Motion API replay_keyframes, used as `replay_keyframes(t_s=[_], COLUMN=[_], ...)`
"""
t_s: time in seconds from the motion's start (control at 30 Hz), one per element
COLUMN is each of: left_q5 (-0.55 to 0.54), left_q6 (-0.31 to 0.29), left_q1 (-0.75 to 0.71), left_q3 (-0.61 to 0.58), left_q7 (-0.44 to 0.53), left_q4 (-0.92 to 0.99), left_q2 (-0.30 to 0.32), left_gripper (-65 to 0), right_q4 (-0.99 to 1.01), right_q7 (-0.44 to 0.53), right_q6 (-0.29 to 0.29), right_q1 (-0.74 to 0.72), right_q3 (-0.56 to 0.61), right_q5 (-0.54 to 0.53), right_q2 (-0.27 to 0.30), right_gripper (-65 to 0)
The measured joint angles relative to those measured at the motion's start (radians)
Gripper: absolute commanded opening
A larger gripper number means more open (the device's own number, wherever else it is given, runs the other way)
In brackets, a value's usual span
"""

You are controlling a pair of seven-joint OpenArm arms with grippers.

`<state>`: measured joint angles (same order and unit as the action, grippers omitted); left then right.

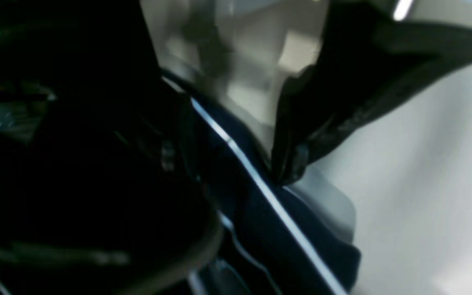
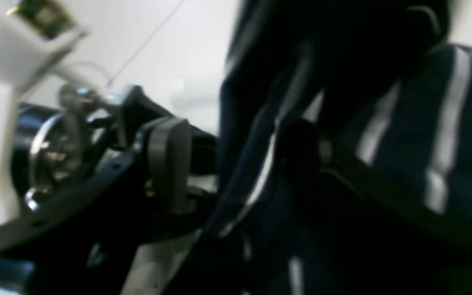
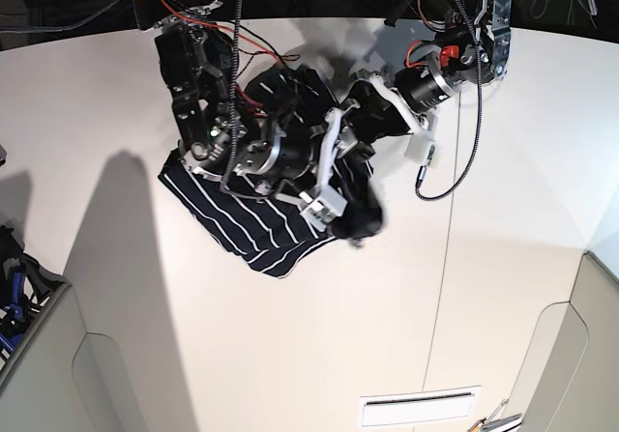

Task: Fold the T-shirt properly
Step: 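Grasp the folded bundle with both grippers and flatten it into a square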

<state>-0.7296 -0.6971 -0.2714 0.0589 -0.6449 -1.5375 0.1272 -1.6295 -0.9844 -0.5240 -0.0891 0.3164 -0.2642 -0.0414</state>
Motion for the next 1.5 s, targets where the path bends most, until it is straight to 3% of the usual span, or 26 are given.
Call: replay_keyframes(t_s=[0.2, 0.3, 0.4, 0.47, 0.53, 0.63, 0.7, 0.87, 1.03, 1.17, 1.33, 1.5], left_q5=[-0.093, -0.13, -0.204, -0.239, -0.257, -0.259, -0.258, -0.238, -0.013, 0.066, 0.104, 0.112], left_q6=[-0.003, 0.008, 0.009, 0.012, 0.012, 0.011, 0.01, 0.009, 0.009, 0.008, 0.008, 0.009], left_q1=[0.0, -0.009, -0.027, -0.035, -0.058, -0.105, -0.13, -0.132, -0.132, -0.13, -0.121, -0.068], left_q3=[0.148, 0.237, 0.303, 0.321, 0.319, 0.291, 0.259, 0.119, -0.06, -0.167, -0.225, -0.228], left_q7=[-0.116, -0.146, -0.164, -0.183, -0.196, -0.201, -0.203, -0.192, -0.089, -0.019, -0.009, 0.006], left_q4=[-0.006, -0.032, -0.098, -0.157, -0.229, -0.323, -0.367, -0.402, -0.399, -0.375, -0.293, -0.198], left_q2=[0.0, 0.007, 0.022, 0.035, 0.047, 0.053, 0.053, 0.044, 0.013, 0.003, -0.023, -0.03], left_gripper=[-32.7, -43.6, -57.0, -60.6, -62.0, -62.2, -62.2, -62.2, -62.2, -62.2, -62.2, -62.2], right_q4=[-0.003, -0.008, -0.009, -0.01, -0.01, -0.01, -0.006, 0.04, 0.137, 0.23, 0.338, 0.438], right_q7=[0.0, 0.0, 0.001, 0.007, 0.039, 0.058, 0.064, 0.099, 0.185, 0.252, 0.271, 0.274], right_q6=[0.0, 0.002, 0.046, 0.054, 0.056, 0.081, 0.09, 0.09, 0.085, 0.05, -0.028, -0.034], right_q1=[-0.026, -0.058, -0.114, -0.148, -0.177, -0.213, -0.233, -0.261, -0.259, -0.26, -0.26, -0.275], right_q3=[0.093, 0.086, 0.013, -0.061, -0.14, -0.247, -0.307, -0.394, -0.415, -0.417, -0.402, -0.394], right_q5=[0.008, 0.005, 0.003, 0.007, 0.008, 0.007, 0.01, 0.006, 0.008, 0.002, -0.096, -0.104], right_q2=[0.0, 0.003, 0.005, 0.005, 0.014, 0.033, 0.047, 0.083, 0.153, 0.16, 0.149, 0.15], right_gripper=[-27.9, -27.9, -28.1, -28.2, -35.5, -57.0, -65.0, -65.0, -65.0, -65.0, -65.0, -65.0])
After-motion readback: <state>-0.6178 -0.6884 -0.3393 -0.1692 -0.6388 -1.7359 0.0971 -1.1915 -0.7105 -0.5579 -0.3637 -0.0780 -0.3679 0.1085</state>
